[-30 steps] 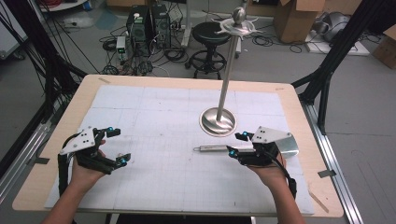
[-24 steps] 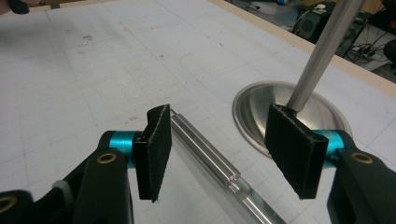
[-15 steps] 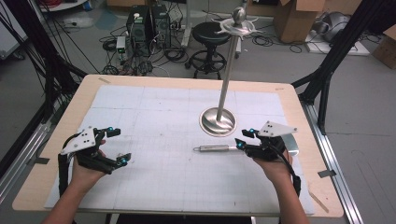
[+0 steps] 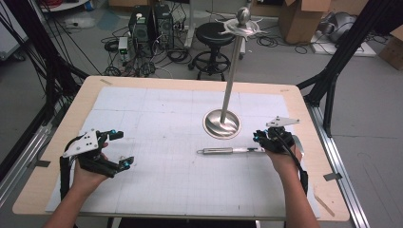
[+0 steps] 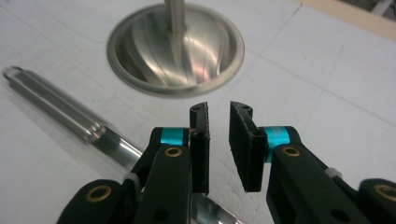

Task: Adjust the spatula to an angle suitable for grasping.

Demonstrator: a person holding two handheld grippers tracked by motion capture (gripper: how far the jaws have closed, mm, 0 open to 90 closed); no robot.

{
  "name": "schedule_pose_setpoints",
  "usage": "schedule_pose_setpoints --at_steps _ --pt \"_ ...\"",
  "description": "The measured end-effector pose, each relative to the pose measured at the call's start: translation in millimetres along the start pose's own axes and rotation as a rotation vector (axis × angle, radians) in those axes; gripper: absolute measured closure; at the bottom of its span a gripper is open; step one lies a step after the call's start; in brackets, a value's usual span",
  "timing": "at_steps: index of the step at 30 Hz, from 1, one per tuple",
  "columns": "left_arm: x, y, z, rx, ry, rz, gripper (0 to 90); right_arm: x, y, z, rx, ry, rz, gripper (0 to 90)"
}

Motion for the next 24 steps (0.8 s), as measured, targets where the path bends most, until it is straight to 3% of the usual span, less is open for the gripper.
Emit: schedule_pose_setpoints --at_steps 6,11,14,24 --pt "-0.2 0.3 0.2 -0.002 0.003 -0.007 2.1 -8.2 -10.1 16.9 -0.024 0.102 0.028 87.1" --pt "-0.7 -0.1 0.1 -0.002 0.002 -0.007 2.1 -11.4 -15.9 29.9 -0.042 0.17 0.044 88.6" --pt "-0.3 0.3 0.2 -0.004 0.004 -0.008 2.1 -12.5 -17.6 35.9 -0.063 0.201 0.068 89.5" --pt "-0.2 -0.6 -0.1 -0.003 0.002 -0.005 2.1 -7.6 -10.3 41.2 -0.091 0.248 0.059 89.8"
Point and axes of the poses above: each handheld gripper's, and its own axes: x roughly backward along the jaws, z roughly out of its underside, y roughly to its left, the point moved 6 cm from there along -x, roughly forward along the jaws, and after that the axes turned 12 degrees about -z, right-handed, at the moved point
